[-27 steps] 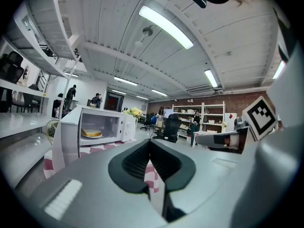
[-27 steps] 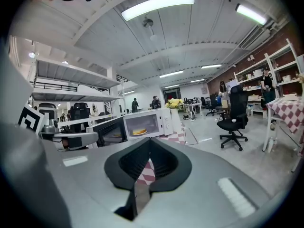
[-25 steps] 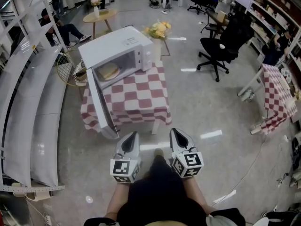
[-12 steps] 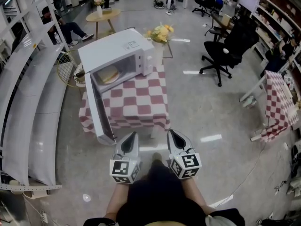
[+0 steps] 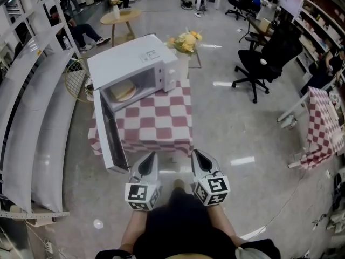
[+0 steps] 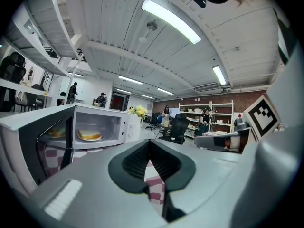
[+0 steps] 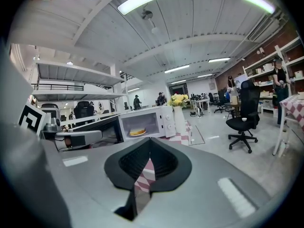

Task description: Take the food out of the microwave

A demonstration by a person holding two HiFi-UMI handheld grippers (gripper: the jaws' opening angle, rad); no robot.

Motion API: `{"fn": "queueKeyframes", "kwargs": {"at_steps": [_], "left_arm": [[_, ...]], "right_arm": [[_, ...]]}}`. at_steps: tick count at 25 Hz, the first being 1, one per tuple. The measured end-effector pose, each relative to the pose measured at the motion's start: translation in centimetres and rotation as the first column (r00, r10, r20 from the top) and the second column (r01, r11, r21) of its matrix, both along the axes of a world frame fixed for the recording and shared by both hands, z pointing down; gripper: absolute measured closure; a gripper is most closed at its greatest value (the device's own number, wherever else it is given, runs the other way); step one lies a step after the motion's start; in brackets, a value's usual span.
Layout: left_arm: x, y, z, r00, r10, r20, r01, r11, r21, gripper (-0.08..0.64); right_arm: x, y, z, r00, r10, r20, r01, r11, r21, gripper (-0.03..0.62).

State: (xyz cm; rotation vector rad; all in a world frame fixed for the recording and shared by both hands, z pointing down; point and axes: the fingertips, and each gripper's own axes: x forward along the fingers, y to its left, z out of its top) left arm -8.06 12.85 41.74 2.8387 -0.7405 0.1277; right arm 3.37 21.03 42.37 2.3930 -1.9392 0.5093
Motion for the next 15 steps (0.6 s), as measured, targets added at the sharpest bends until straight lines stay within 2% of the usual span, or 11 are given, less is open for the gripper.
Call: {"fn": "queueKeyframes", "kwargs": {"at_steps": [15], "left_arm": [[4.7,-4.6,0.1,0.999,-0.042,0.018,0.041,0.999,0.014,0.549]], "right_arm": [[4.9,-5.1,0.7,0.998,-0.054,0.011,0.054,0.998,-0.010,0.591]]}}
